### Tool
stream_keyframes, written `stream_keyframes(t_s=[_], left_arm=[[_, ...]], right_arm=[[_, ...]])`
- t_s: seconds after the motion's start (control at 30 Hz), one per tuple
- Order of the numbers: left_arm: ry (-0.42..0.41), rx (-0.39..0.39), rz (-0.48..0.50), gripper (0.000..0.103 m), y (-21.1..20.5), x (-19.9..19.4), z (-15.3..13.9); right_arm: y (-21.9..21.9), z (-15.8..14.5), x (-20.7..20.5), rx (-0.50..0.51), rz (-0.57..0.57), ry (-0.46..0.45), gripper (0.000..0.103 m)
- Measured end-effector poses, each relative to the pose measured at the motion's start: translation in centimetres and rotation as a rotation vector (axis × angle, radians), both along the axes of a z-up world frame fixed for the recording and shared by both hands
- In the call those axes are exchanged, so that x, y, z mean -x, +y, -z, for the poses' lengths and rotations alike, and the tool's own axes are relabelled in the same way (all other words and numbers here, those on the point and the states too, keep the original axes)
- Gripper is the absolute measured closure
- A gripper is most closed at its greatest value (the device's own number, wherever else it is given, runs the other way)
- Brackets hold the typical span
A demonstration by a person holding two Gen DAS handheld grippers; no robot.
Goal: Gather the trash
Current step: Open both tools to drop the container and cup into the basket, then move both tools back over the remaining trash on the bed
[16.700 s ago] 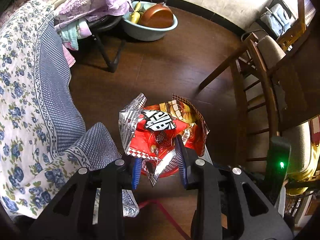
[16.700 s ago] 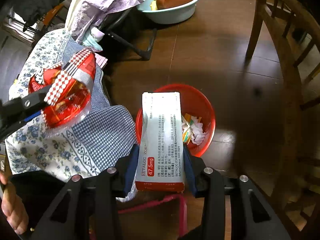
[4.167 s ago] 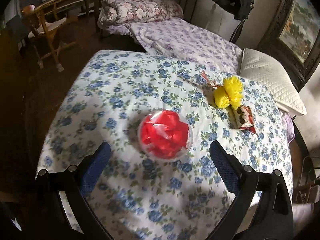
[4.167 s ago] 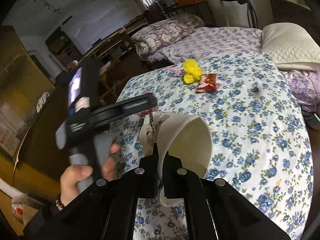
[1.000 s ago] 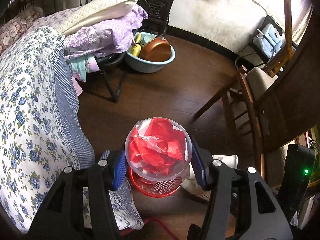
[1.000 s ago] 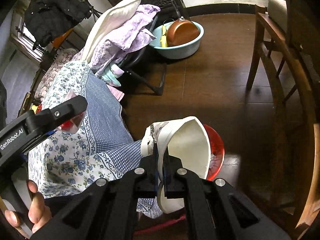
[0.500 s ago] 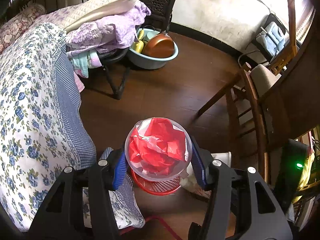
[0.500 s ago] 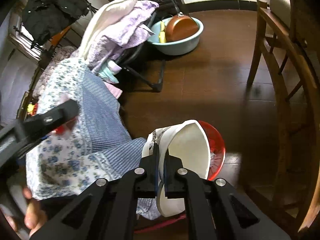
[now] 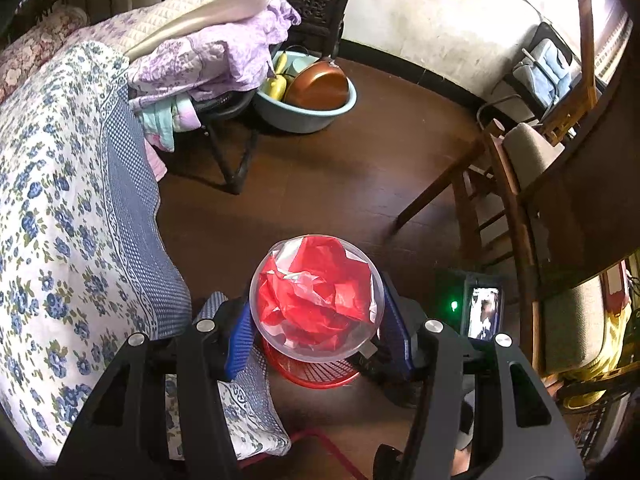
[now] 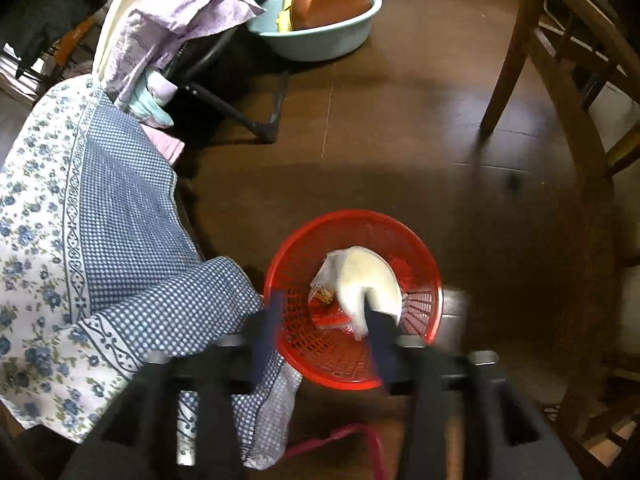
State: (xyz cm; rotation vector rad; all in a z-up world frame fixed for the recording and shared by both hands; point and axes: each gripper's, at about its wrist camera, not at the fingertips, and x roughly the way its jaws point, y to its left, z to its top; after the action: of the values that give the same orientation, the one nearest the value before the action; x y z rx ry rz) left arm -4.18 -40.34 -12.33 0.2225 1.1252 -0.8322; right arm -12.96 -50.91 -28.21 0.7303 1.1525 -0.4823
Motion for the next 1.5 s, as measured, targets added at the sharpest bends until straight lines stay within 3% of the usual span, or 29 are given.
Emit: stream_keyframes(t_s=[0.2,0.37,0.47,0.7,0.8,0.97,1.07,1.1,1.33,1.5], left_arm=[[0.058,-0.025,0.015,0.048,-0.4,-0.4,1.5],[0.11,-0.063,0.063,0.048,-1.5,0.6,3.3],[0.146,-0.128,0.084,0.048,-2.8,1.5,5.7],[0.305,-0.239,0.069,0.048,-5.0,1.8,12.1],[0.317,-0.27,0.082,0.047,-5.4,1.7,13.5],[0.338,-0.281,0.109,0.046,-5.9,2.1,14.2],[0.353,-0.279,0.119,0.017,-6.1,2.4,14.2],[0.344,-0.27,0.115,0.015,-6.0,2.4,14.0],[0.349,-0.25,0.093,0.014,-5.7,1.9,13.3],[0.283,-0.162,0.107,0.014,-5.7,2.2,10.1]], right_arm=[[0.8,-1.8,2.7,0.013,-0.046,0.024,0.044],[0.6,-3.4,7.5,0.027,-0.039,0.024,0.036],[-0.2,-3.3,9.0,0.012,0.01,0.016,0.031],[-1.1,-2.3,9.8,-0.024,0.042,0.006,0.03],[-1.3,-2.1,9.8,-0.034,0.043,-0.003,0.03],[-1.5,-1.4,9.9,-0.053,0.055,0.003,0.03],[-1.5,-1.3,9.8,-0.054,0.054,0.009,0.03],[-1.5,-1.3,9.8,-0.054,0.054,0.01,0.03],[-1.2,-1.7,9.6,-0.049,0.046,0.005,0.03],[-1.2,-2.3,9.3,-0.037,0.034,0.019,0.03]])
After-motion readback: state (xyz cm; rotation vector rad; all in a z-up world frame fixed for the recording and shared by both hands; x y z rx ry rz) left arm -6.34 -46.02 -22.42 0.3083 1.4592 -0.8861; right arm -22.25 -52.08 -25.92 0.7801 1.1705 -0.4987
